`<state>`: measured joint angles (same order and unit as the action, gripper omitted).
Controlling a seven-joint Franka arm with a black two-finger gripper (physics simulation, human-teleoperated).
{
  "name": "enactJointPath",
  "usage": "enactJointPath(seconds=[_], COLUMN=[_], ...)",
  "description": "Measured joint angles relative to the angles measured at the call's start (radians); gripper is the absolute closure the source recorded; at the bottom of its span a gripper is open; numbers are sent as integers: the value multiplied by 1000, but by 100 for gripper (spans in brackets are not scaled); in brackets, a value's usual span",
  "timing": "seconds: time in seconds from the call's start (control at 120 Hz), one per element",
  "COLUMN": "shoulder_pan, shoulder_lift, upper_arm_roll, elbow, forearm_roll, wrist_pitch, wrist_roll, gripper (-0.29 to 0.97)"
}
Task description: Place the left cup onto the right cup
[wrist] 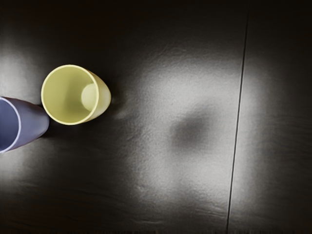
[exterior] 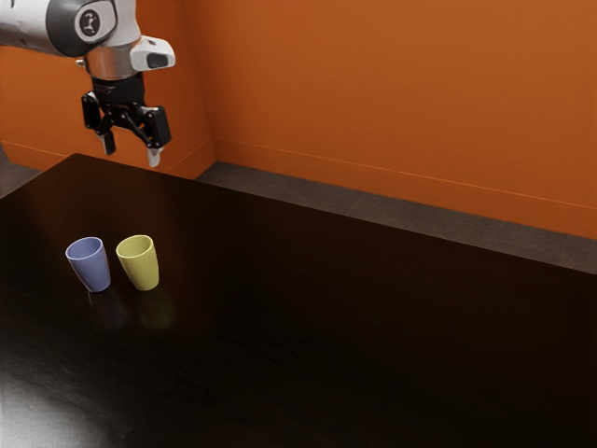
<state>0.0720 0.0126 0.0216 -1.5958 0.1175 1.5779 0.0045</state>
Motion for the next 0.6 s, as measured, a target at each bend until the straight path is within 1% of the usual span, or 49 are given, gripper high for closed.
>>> enactJointPath(seconds=[0.217,0.317,0.6], shoulder_pan=[-10,-17,-77], shoulder_lift=[2,2,13], upper_arm_roll=[5,2,31], elbow=[-5,-8,-7], forearm_roll=[1,24,45], wrist_pitch=[16,33,65], wrist_roll=[11,14,9], gripper=[0,0,0])
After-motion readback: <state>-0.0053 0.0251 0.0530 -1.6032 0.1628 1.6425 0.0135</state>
